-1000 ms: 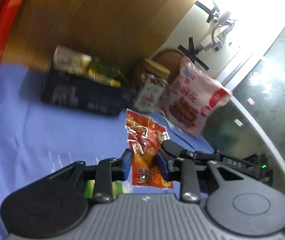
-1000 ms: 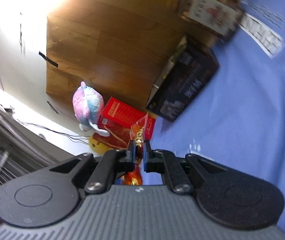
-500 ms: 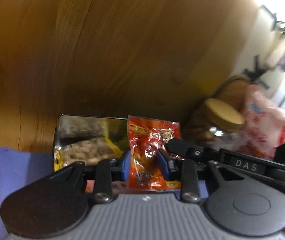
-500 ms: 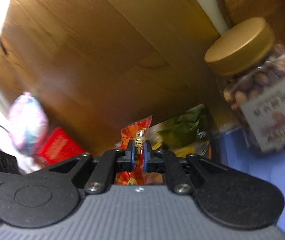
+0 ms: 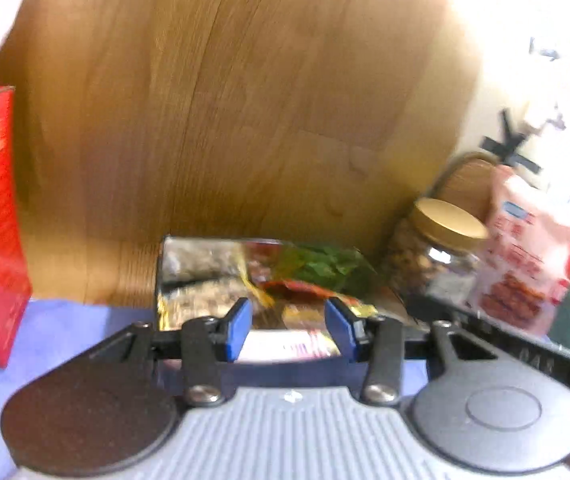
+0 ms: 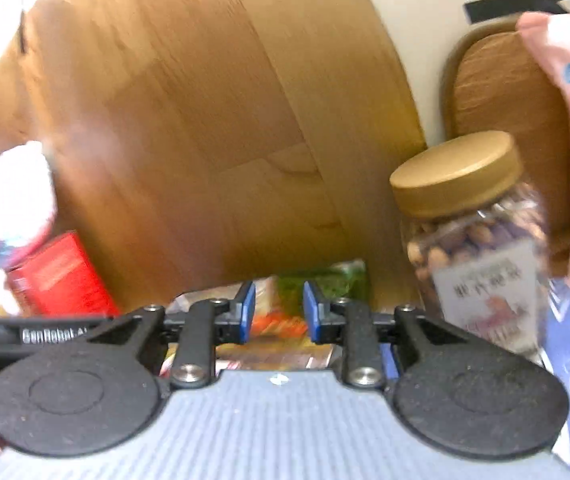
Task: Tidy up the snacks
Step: 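Move the left gripper to the green cracker packet and grasp it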
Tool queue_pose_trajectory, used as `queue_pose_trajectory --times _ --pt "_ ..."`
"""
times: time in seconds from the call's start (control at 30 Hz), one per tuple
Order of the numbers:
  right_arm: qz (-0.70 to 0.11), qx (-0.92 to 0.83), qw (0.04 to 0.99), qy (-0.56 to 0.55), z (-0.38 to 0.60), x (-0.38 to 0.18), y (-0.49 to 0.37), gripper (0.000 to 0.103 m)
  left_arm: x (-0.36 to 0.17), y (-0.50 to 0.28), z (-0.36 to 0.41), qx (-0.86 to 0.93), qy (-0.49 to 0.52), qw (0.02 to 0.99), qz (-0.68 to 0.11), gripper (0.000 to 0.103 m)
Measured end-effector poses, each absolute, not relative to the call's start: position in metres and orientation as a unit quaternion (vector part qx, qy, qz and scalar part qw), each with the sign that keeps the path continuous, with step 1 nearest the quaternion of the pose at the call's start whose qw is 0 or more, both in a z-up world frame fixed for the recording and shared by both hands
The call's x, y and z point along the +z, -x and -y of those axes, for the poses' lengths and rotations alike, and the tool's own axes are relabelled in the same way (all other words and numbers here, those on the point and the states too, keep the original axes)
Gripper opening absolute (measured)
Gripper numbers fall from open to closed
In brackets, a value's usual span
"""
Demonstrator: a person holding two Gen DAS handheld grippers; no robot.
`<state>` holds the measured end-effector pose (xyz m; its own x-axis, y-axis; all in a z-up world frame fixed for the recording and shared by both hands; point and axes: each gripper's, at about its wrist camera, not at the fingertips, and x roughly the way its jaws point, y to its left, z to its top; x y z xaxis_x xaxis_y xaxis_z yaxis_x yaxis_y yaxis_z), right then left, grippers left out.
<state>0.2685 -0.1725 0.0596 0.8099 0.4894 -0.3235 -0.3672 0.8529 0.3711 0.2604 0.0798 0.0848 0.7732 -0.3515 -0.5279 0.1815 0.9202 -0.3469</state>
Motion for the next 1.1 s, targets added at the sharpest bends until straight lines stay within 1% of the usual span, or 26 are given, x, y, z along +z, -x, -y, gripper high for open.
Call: queue_pose_trajectory --times 0.13,0.3,0.47,0.63,0.7,0.77,0.83,0.9,1.0,1.07,1.1 --pt "-0.237 0.253 0.924 -0.161 0.192 0.044 -0.212 0.030 0.073 -0.208 -0.078 -0.164 0.131 0.922 -0.326 0.042" --pt "-0.294 0.268 0.898 -0.186 0.195 0.002 -0.158 0.030 0.041 -0.162 -0.079 -0.170 0.153 0.902 -0.367 0.042" --pt "-0.326 0.275 0.878 -0.217 0.192 -0.013 -0.125 0.030 0.022 -0.129 -0.083 -0.168 0.188 0.886 -0.390 0.042" --pt "-0.334 0.289 0.871 -0.216 0.186 -0.014 -0.106 0.031 0.012 -0.106 -0.077 -0.162 0.182 0.883 -0.401 0.042" --pt "-0.335 0.300 0.871 -0.198 0.181 -0.014 -0.098 0.034 0.010 -0.100 -0.073 -0.155 0.177 0.884 -0.403 0.042" --pt "-0.333 0.309 0.874 -0.171 0.175 -0.015 -0.088 0.034 0.009 -0.094 -0.069 -0.150 0.170 0.888 -0.399 0.042" --pt "-0.327 0.319 0.880 -0.131 0.167 -0.012 -0.080 0.038 0.010 -0.091 -0.064 -0.146 0.163 0.892 -0.397 0.042" --pt "-0.315 0.324 0.888 -0.084 0.159 -0.011 -0.069 0.039 0.009 -0.088 -0.060 -0.152 0.170 0.889 -0.396 0.040" --pt "-0.293 0.314 0.903 -0.022 0.146 -0.012 -0.059 0.039 0.008 -0.082 -0.053 -0.161 0.177 0.887 -0.395 0.036" --pt "-0.283 0.306 0.909 0.007 0.139 -0.013 -0.054 0.039 0.008 -0.077 -0.048 -0.158 0.170 0.891 -0.391 0.036" --pt "-0.279 0.298 0.913 0.025 0.136 -0.013 -0.051 0.038 0.009 -0.074 -0.046 -0.159 0.171 0.891 -0.390 0.036"
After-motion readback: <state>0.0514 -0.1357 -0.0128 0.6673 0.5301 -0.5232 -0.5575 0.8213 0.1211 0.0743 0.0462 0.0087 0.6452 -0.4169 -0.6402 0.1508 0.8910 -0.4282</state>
